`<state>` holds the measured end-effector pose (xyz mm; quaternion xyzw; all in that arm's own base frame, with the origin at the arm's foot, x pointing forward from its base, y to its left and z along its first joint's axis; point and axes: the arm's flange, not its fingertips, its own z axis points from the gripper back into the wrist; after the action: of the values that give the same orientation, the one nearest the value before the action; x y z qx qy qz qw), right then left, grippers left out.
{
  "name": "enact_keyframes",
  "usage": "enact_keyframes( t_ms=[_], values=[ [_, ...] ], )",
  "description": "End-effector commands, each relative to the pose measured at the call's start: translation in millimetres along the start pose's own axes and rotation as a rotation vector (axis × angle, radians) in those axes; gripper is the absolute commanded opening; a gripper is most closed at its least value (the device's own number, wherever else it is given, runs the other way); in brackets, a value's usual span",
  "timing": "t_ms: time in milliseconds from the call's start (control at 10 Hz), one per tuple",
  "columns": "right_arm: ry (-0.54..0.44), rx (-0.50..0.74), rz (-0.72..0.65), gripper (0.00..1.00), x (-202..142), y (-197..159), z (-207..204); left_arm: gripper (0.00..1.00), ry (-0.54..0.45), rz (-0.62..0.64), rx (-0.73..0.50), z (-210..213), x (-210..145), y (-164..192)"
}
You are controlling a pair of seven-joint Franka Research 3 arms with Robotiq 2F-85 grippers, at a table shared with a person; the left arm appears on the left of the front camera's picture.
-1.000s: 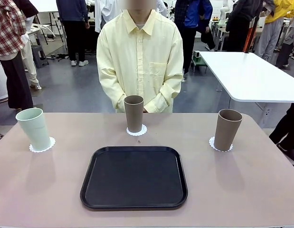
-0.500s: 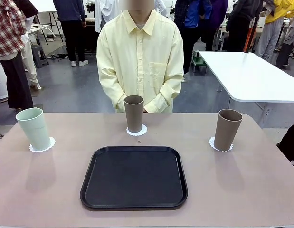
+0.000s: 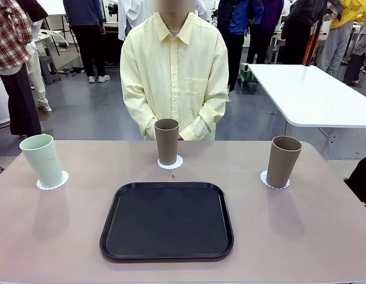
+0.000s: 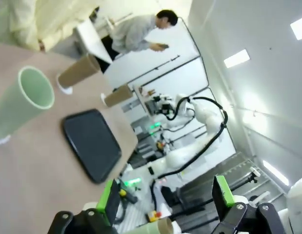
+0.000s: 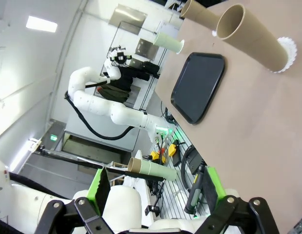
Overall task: Place coasters on the table and set cups on them.
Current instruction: Take one Reusable plastic cup from the Flat Tray and place it on a coaster set by the human.
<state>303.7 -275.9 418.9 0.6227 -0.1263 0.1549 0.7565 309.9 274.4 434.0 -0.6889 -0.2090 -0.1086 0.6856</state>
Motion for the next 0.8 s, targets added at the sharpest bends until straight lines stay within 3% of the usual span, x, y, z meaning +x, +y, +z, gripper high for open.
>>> enact_keyframes(
  t_ms=[0,400,700],
  values=[
    [0.001,0.001,-0.006,1.00,0.3,1.7,0.0,1.00,0.091,0.070,0.063,52.9,27.7,0.2],
    [0.001,0.001,-0.006,1.00,0.3,1.7,0.0,1.00,0.101,0.136,0.257,64.6,32.4,8.4],
    [0.001,0.001,-0.006,1.00,0.3,1.7,0.0,1.00,0.094,0.130,0.264,67.8,28.9,6.1]
  ],
)
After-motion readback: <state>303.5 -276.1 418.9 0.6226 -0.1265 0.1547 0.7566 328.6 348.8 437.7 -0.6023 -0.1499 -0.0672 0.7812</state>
